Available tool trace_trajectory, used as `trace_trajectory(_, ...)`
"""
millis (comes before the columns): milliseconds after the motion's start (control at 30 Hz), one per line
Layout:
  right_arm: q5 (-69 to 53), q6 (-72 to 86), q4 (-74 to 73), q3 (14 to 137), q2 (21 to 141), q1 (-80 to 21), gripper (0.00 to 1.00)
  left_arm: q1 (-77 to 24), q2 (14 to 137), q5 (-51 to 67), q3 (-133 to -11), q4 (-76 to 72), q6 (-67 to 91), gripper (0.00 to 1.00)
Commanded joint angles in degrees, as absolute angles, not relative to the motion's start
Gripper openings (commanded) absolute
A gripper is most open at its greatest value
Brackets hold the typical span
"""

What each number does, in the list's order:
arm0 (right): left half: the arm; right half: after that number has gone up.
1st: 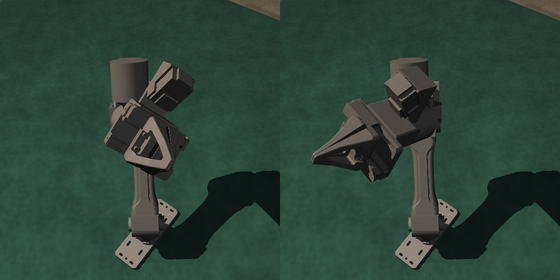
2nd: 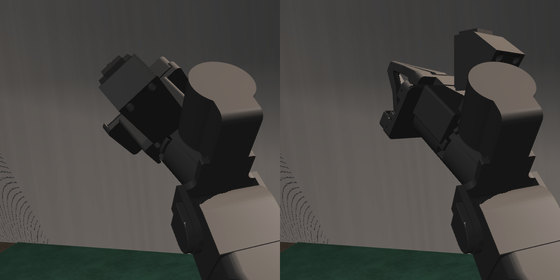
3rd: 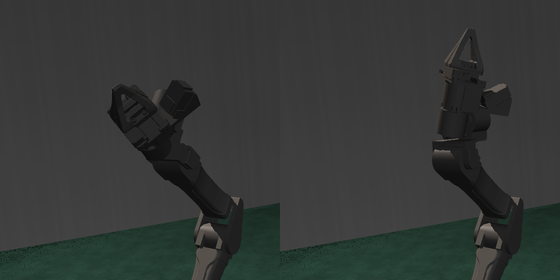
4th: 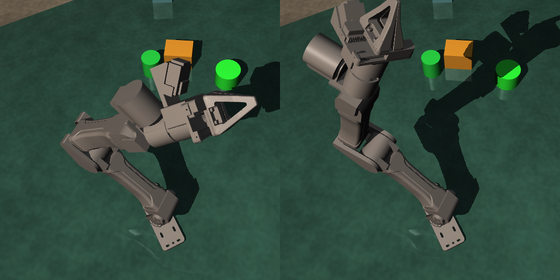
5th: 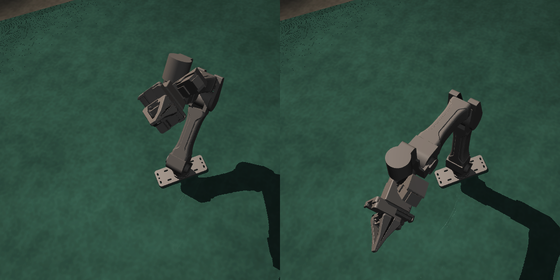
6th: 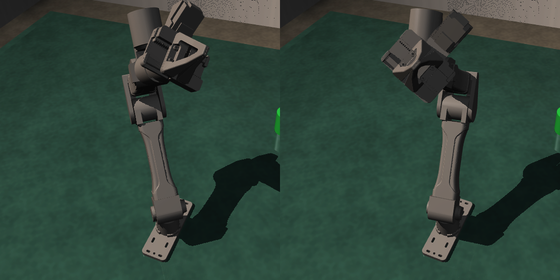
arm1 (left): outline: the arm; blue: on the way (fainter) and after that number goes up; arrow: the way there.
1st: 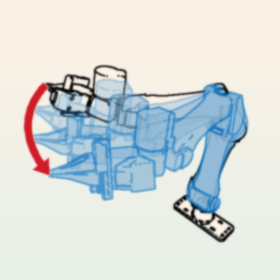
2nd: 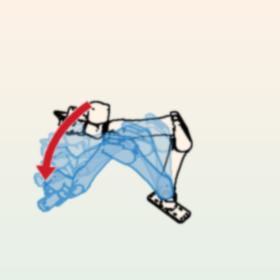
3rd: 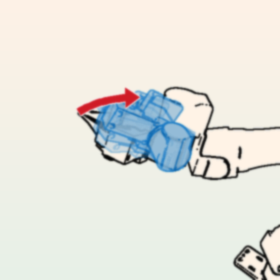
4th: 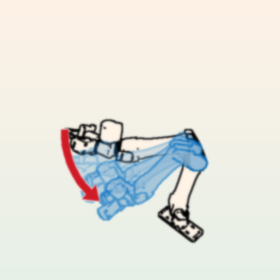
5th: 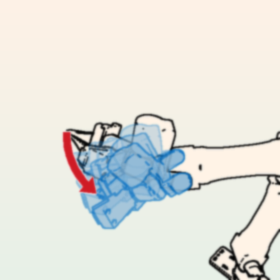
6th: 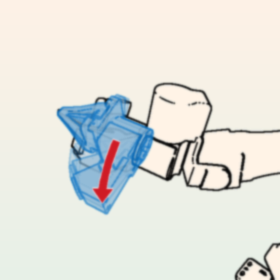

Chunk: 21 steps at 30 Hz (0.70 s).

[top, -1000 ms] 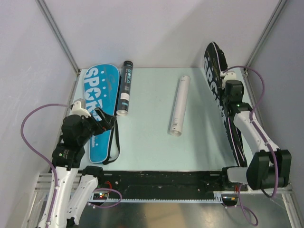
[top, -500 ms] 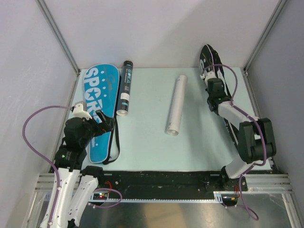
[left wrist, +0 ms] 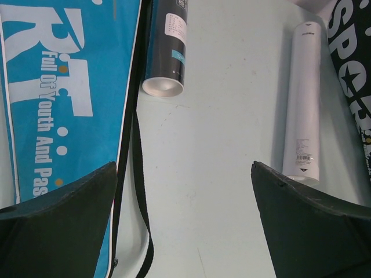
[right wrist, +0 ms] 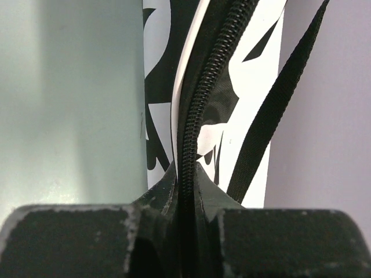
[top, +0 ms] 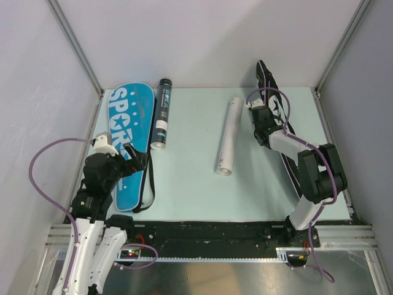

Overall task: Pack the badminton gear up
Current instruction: Place the racket bag at the center of the board.

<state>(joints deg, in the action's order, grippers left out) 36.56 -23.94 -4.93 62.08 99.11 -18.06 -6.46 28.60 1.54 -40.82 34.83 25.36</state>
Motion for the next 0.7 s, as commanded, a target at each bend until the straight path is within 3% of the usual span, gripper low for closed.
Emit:
trace_trajectory(0,36.84,-20.38,-16.07,61.75,100.15,-18.43,0.08,-6.15,27.97,0.23,-40.53,33.01,23.73,1.0)
trace_trajectory(300,36.32,-17.9,-21.31,62.18,100.21,-21.52,0.05,-6.17,29.2,0.27,-40.75,32.61,24.16,1.0)
trace_trajectory(667,32.54,-15.59,-22.16,64.08,107.65,-18.32,0.06,-6.44,28.76,0.19,-40.31,32.43,24.13,1.0)
